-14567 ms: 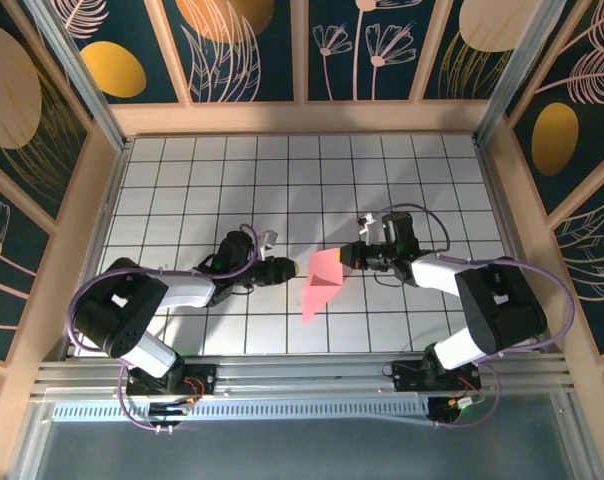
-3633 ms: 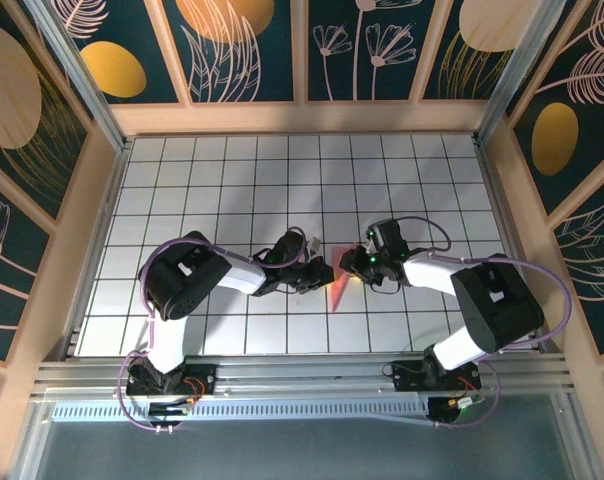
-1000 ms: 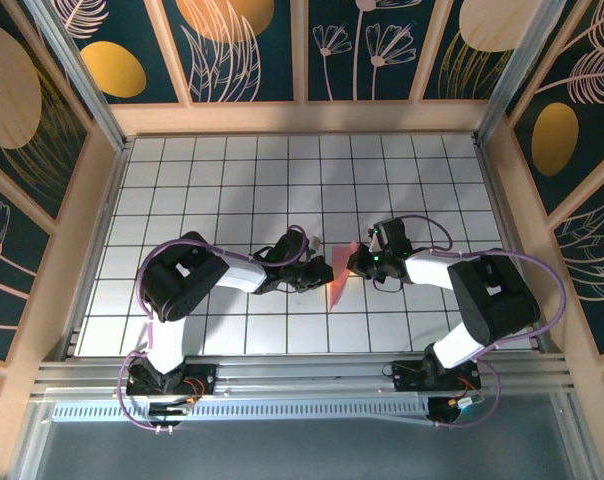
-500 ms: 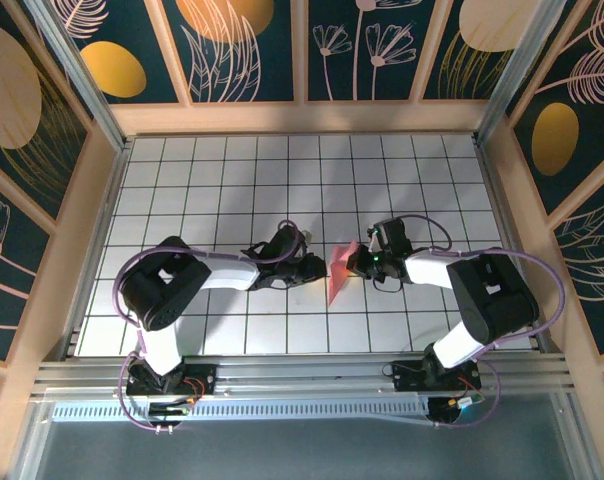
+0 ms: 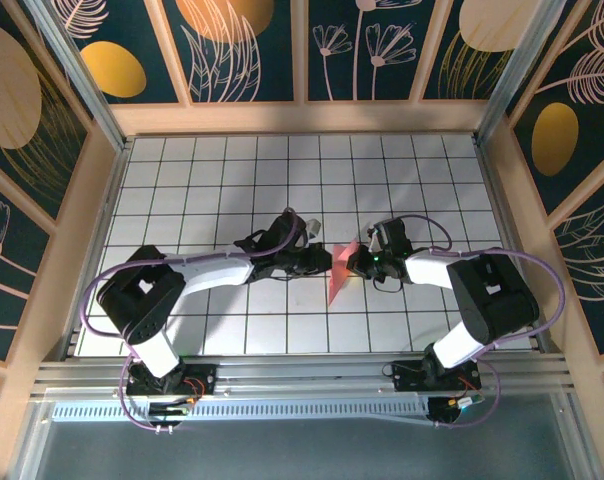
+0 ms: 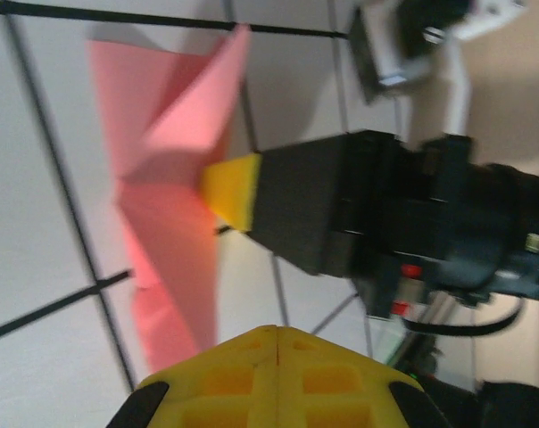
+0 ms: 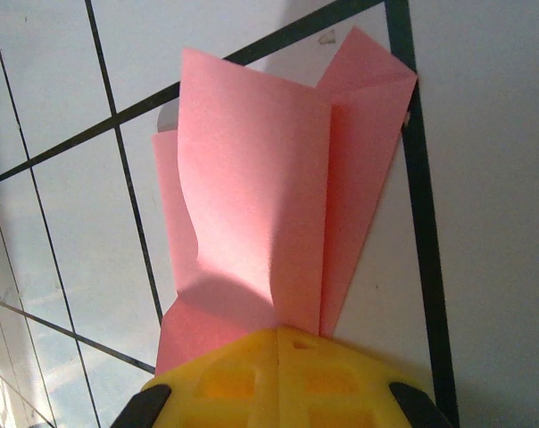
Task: Fold a paper plane with a square sheet of paper (fold left side to right side)
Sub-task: Fold the wing for the fifth time at the center of the table.
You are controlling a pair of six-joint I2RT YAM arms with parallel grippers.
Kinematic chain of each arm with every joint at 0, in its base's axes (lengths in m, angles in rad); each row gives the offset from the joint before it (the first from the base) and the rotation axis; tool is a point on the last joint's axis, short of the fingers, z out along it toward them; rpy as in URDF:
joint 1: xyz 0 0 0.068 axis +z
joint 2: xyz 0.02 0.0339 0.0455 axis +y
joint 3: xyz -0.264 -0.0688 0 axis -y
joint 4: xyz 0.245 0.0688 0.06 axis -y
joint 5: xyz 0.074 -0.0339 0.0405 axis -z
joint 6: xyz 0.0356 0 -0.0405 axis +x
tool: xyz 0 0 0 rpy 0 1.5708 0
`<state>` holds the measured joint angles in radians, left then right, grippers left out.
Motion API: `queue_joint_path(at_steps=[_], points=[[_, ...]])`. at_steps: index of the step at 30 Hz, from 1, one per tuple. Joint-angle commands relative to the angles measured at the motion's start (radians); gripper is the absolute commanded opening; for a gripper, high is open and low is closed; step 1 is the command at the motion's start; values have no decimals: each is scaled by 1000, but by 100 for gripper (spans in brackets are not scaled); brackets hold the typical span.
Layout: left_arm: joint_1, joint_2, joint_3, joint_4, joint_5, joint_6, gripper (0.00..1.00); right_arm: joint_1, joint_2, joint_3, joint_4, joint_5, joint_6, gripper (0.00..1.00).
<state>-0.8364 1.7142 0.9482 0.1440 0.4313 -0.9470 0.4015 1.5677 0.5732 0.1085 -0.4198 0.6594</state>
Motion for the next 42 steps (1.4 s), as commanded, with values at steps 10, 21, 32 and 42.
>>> queue_joint_path(at_steps=[10, 21, 32, 42], points=[[-67, 166, 107, -76, 40, 9, 2, 0, 41, -33, -131, 78, -29, 0], [-75, 203, 73, -51, 42, -14, 2, -1, 45, -28, -130, 76, -30, 0], [-82, 225, 47, -13, 54, -36, 2, 1, 46, -23, -135, 76, -34, 0], [-85, 231, 30, -11, 41, -40, 2, 1, 47, -26, -135, 76, -34, 0]])
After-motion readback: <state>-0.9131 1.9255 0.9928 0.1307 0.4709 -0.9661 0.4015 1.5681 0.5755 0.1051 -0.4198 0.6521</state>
